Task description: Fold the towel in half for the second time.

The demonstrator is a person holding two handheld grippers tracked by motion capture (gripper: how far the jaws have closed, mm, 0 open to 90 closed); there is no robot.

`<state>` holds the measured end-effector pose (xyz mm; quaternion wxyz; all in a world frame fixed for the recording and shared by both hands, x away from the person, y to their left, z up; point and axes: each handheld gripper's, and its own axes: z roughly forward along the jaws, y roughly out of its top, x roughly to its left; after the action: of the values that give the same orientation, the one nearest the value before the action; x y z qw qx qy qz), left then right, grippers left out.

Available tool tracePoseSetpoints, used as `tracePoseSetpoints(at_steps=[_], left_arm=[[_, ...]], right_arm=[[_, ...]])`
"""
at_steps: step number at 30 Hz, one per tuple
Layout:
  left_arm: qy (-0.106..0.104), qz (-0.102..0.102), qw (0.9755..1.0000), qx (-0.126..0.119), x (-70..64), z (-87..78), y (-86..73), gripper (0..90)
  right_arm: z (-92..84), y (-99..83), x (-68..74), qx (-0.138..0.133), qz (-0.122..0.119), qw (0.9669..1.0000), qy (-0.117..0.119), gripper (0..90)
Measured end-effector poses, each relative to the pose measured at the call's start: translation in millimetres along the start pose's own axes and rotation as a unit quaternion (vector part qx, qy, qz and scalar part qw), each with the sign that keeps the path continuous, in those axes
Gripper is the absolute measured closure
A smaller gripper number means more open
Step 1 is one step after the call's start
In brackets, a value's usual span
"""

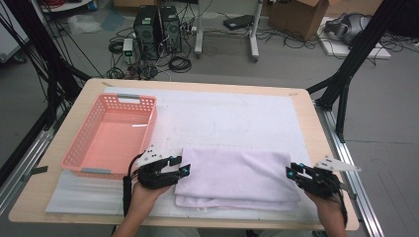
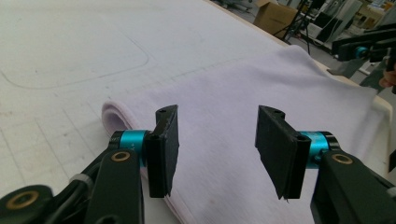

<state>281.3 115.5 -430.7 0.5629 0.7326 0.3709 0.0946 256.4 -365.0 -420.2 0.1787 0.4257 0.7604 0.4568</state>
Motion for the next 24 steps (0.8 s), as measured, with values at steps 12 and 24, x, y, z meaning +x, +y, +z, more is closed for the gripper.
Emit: tracePoseSetpoints(at_steps=[12,24], left_arm=[[0.029,-0.018,0.9994,0.003,13.1,7.9,-0.2,48.2],[0.068,-0.018,0.9972,0.025,28.0,37.4,9.4,40.7]], right_arm=[[53.6,6.2,-26.2,0.065,-0.021,0.9892,-0.13,76.6],[13.0,-0.9,-40.0,0.001,0.053,0.9952,-0.082,49.1]])
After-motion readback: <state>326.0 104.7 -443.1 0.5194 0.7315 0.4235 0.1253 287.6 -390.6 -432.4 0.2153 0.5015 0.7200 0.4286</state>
